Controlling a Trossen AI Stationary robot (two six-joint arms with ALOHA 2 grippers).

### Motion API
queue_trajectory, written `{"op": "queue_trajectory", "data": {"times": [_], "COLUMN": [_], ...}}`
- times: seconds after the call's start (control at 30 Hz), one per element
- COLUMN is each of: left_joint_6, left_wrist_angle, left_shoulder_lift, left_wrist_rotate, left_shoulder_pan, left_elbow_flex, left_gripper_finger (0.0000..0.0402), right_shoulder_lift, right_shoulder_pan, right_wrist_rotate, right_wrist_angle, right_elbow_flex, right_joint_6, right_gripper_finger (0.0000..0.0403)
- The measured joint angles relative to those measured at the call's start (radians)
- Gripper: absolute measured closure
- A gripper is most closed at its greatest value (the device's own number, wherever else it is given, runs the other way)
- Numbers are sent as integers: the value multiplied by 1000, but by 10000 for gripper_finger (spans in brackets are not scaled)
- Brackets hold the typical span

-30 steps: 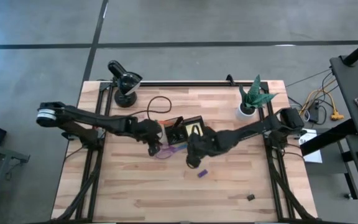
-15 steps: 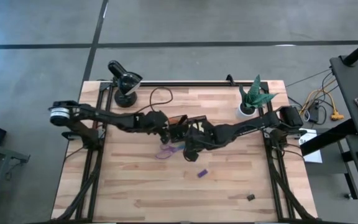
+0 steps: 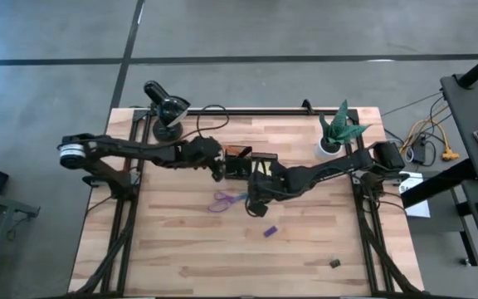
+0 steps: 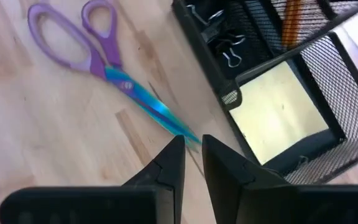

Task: Pick and place office supplies into organizer
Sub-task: Put the purple scissors into the black desk organizer

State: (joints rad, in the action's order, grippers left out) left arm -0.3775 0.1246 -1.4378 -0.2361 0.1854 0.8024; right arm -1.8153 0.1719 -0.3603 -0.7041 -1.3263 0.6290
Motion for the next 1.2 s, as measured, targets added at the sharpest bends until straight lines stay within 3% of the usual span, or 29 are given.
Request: {"op": "queue_trajectory", "data": {"times": [0.1,0.23,0.33,0.43,0.67,0.8,1.2], "left_joint_6": [-10,-14,-99,-198,-324,-349,-376], "left_wrist_angle": [87,213,256,238,33,30,4], "left_shoulder_lift": [63,138,169,186,208,210,211], "left_wrist_rotate": [77,94,106,113,140,141,142], "left_shoulder_pan": [-34,-123,-185,-228,-290,-305,-328], "left_elbow_flex": [-8,-33,-75,-129,-243,-262,-333], "left_gripper_finger": [240,240,240,240,240,240,240], "right_shoulder_lift": [0,-2,-2,-17,-146,-221,-369], "right_shoulder_pan": [0,11,12,-1,-35,-35,-59], "right_wrist_rotate": [30,50,93,104,192,206,287], "right_wrist_angle": [12,80,175,262,292,290,298], "right_elbow_flex": [2,8,10,11,-60,-125,-311], "right_joint_6": [-131,-426,-619,-691,-693,-693,-517], "right_gripper_finger": [354,350,336,311,244,221,211]}}
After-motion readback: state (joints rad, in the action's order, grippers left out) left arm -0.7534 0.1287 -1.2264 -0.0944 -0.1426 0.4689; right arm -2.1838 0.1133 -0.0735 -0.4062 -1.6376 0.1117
